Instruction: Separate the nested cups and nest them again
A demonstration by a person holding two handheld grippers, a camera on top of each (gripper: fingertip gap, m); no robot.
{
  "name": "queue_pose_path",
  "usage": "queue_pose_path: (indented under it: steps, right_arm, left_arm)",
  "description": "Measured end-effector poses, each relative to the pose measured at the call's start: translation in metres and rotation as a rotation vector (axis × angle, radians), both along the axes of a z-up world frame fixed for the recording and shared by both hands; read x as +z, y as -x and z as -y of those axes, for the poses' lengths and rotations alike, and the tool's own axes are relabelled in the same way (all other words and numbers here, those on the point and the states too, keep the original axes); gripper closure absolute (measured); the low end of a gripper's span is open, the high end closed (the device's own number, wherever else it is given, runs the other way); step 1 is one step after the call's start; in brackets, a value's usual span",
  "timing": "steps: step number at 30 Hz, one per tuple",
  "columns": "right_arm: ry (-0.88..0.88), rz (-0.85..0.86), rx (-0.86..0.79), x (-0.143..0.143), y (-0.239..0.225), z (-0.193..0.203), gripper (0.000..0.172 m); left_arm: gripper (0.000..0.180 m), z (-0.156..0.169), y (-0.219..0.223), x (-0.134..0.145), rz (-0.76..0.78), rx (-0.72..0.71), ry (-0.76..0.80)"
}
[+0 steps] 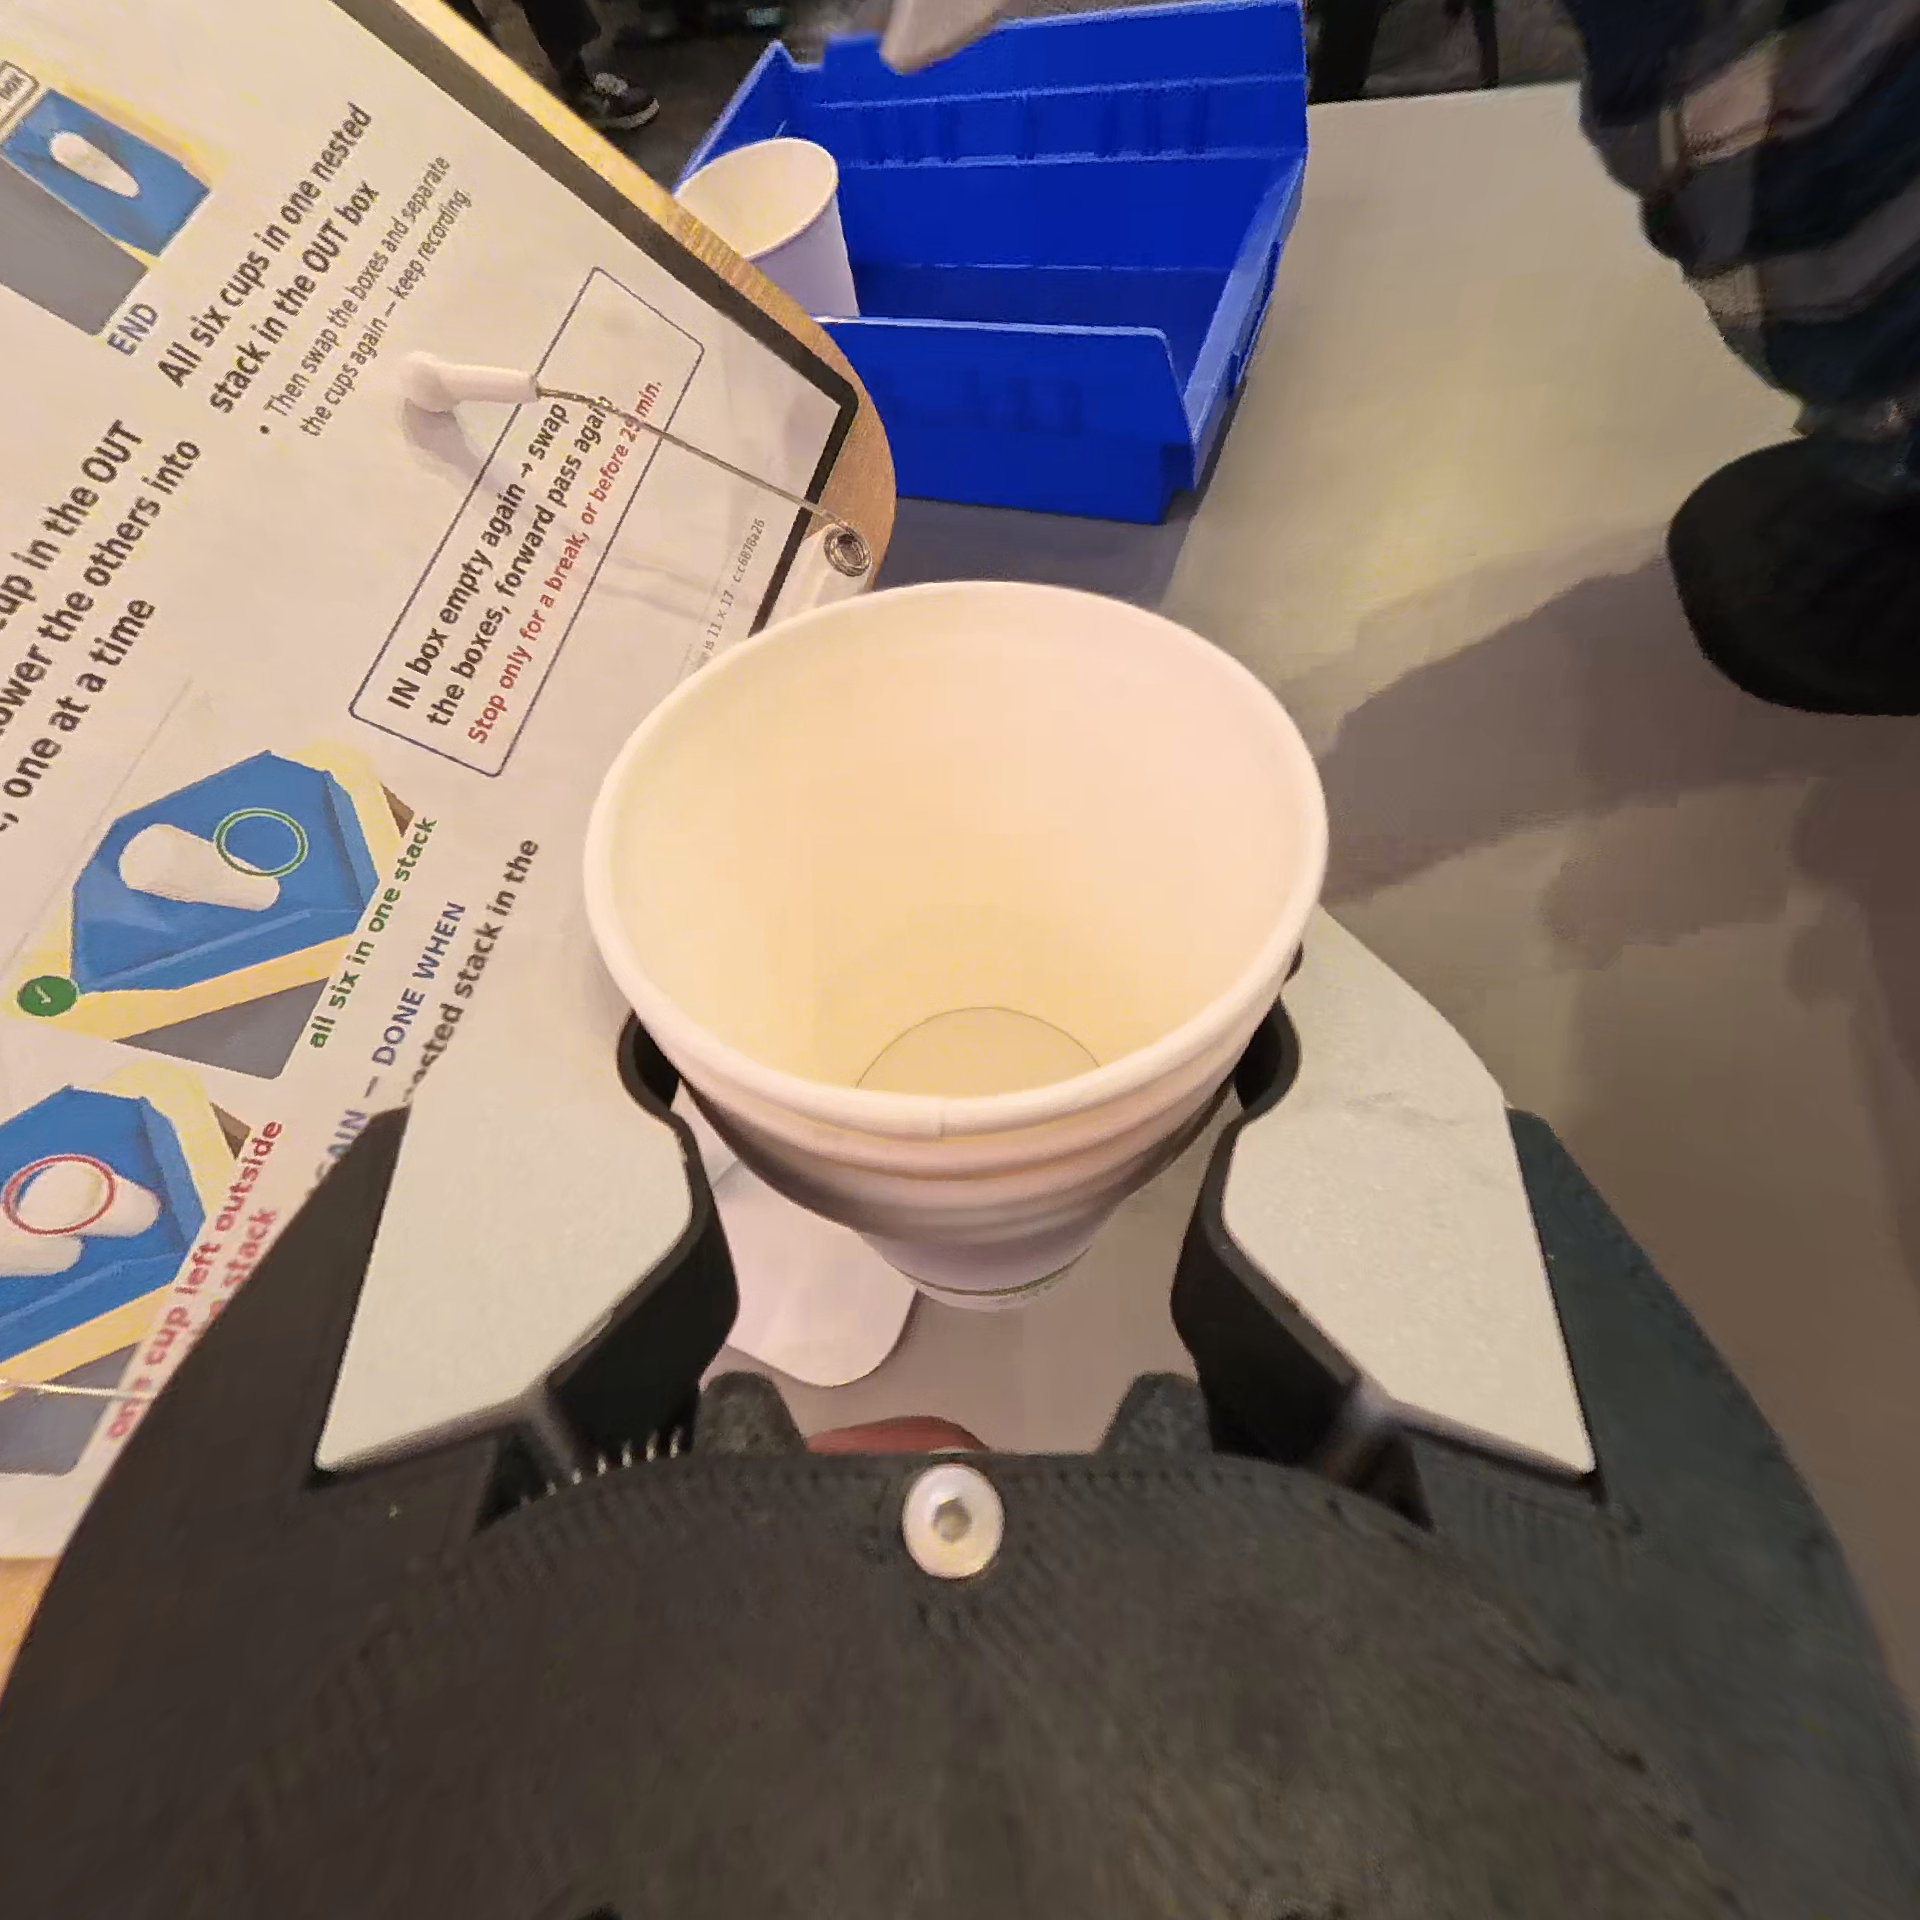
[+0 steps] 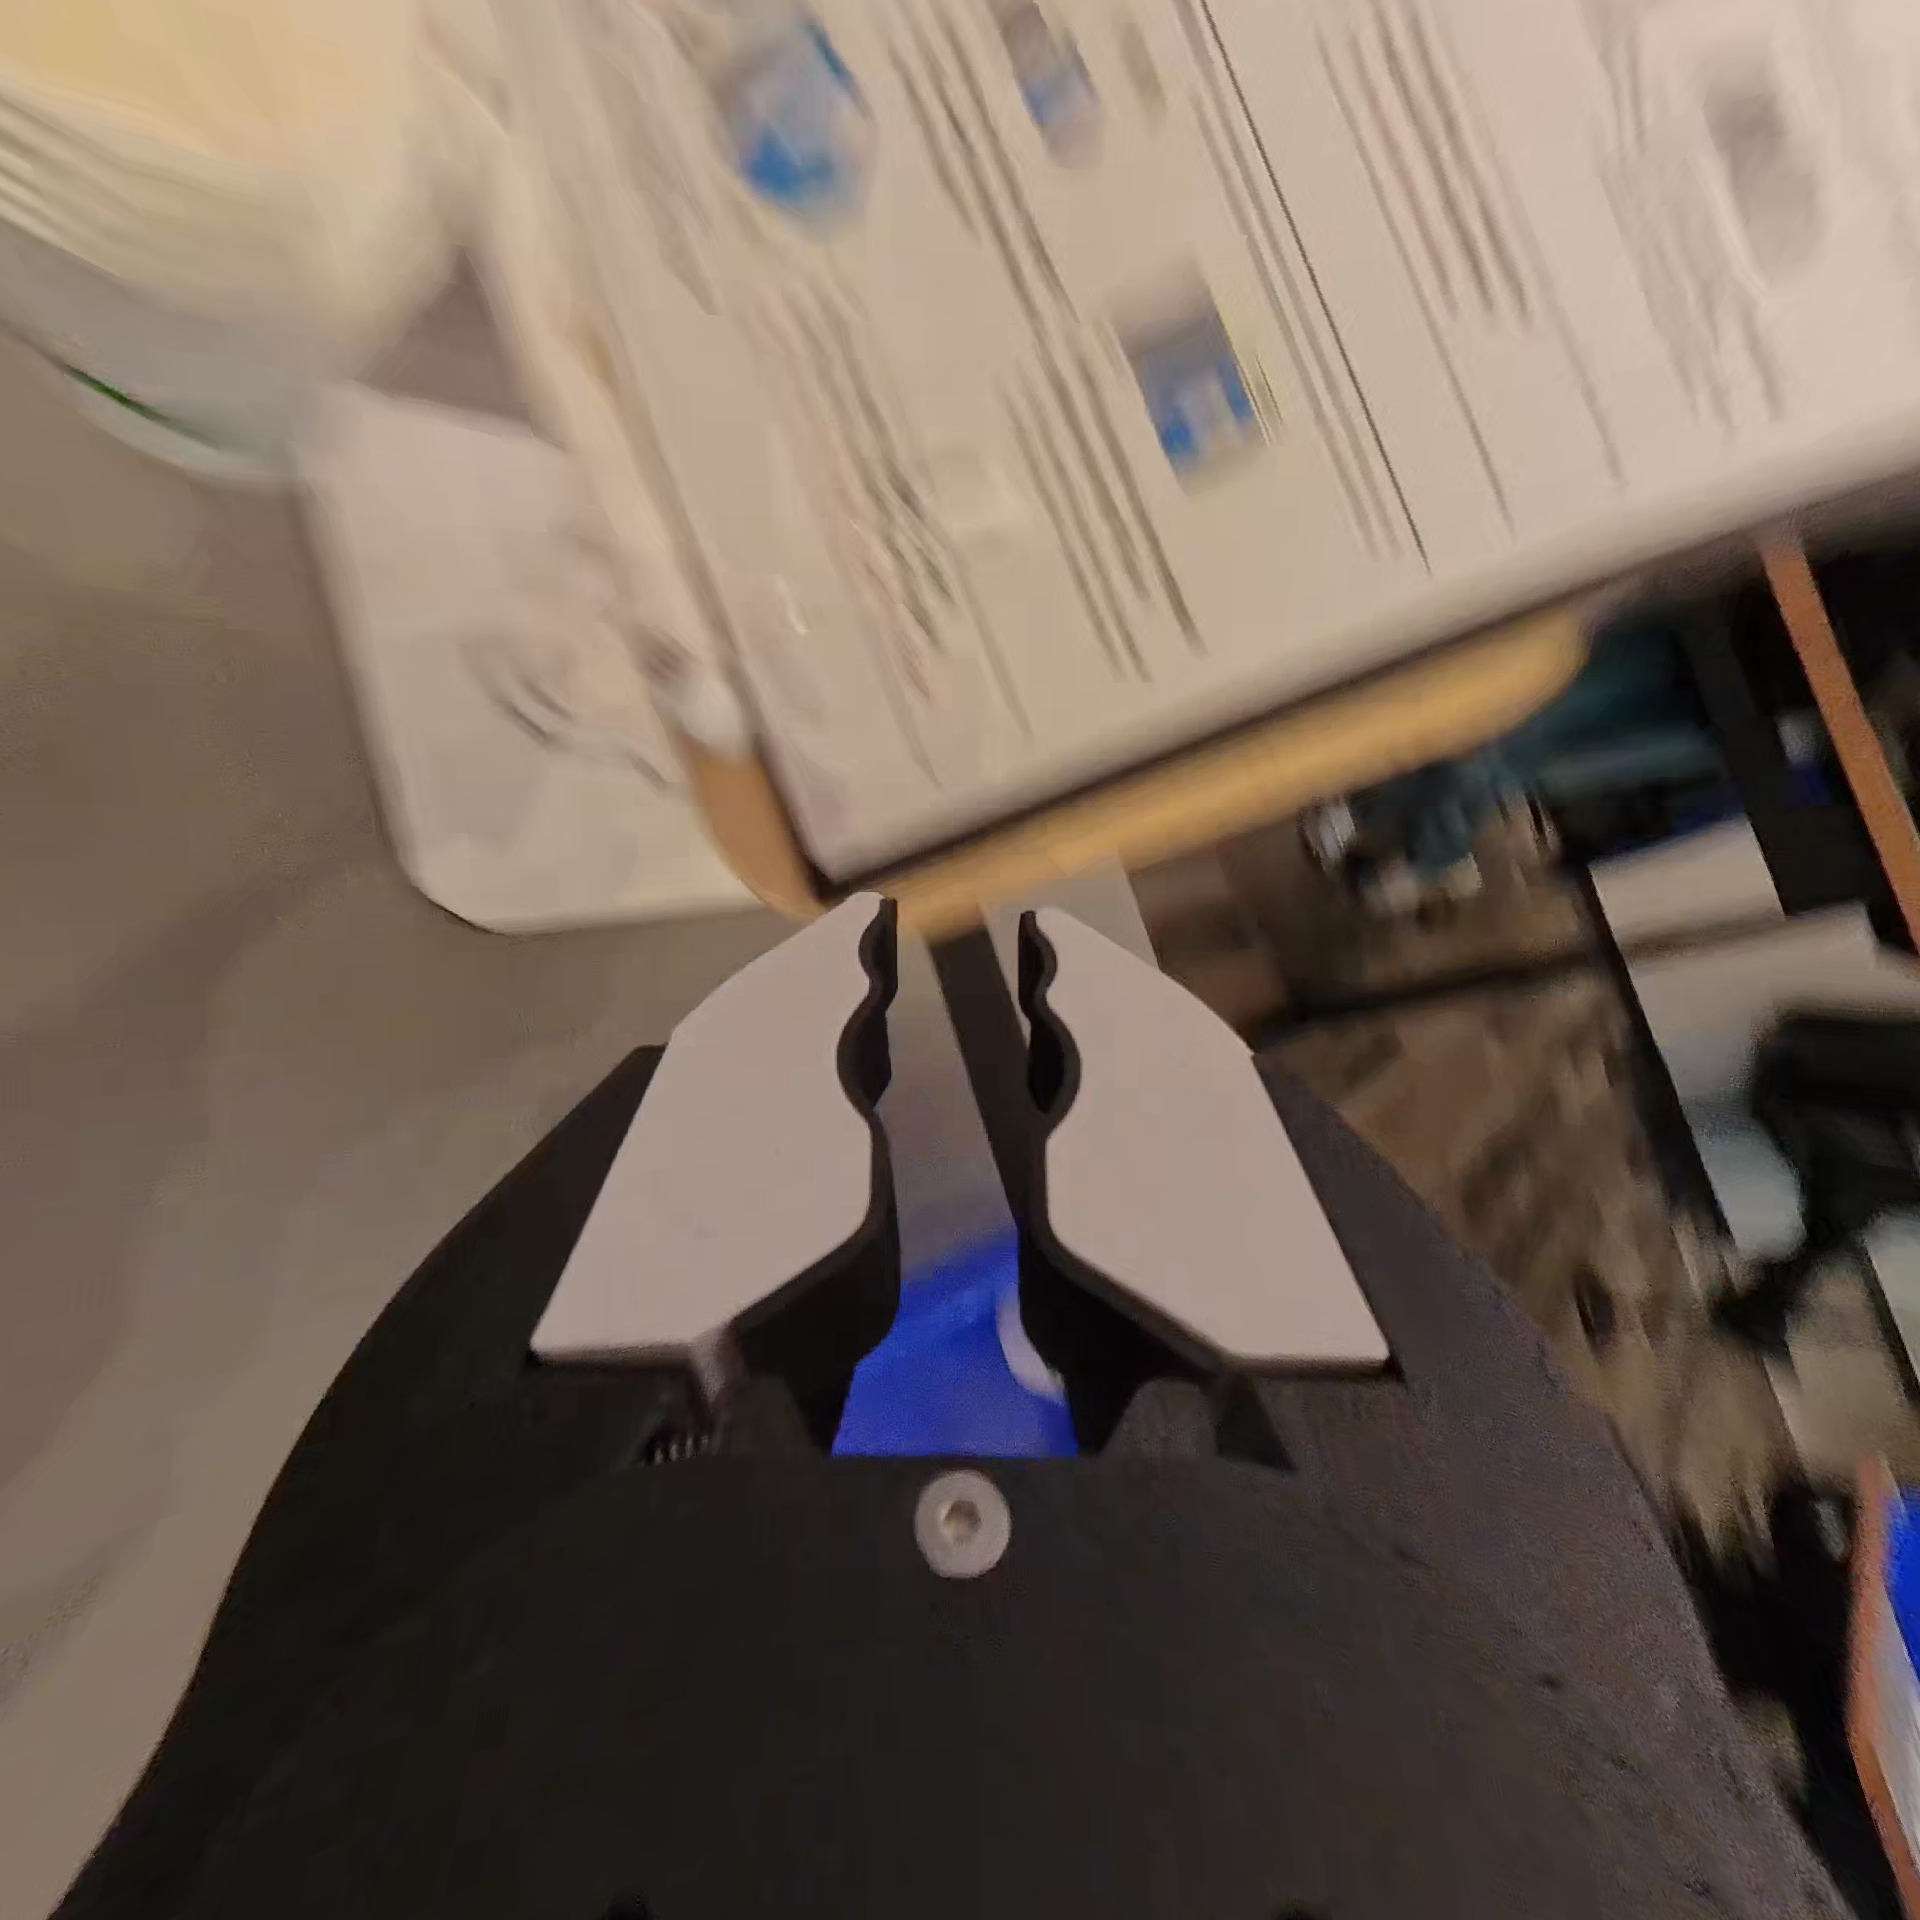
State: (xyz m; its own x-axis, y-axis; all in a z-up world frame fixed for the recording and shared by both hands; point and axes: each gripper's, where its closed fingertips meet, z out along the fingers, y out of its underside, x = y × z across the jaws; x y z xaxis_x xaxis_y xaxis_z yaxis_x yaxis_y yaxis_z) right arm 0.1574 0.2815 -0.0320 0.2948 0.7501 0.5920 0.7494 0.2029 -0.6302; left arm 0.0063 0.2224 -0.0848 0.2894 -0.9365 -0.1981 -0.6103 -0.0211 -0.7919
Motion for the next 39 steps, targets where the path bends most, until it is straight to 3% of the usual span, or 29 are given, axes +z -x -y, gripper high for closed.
queue_pose_path:
  steps: [4, 9, 20, 39]
  right_arm:
    - [-0.021, 0.03, 0.379, 0.003, 0.083, 0.087, 0.151]
    - [-0.097, 0.1, 0.456, -0.007, 0.124, 0.116, 0.157]
    - [-0.093, 0.142, 0.457, -0.031, 0.144, 0.113, 0.162]
    - [-0.065, 0.123, 0.476, -0.031, 0.144, 0.118, 0.169]
  left_arm:
    - [0.073, 0.002, -0.001, -0.002, 0.011, -0.009, 0.023]
    - [0.073, 0.003, 0.0, -0.005, -0.024, -0.008, 0.0]
    - [0.073, 0.008, -0.004, -0.008, -0.071, -0.012, -0.045]
    - [0.073, 0.007, -0.003, -0.011, -0.104, -0.007, -0.071]
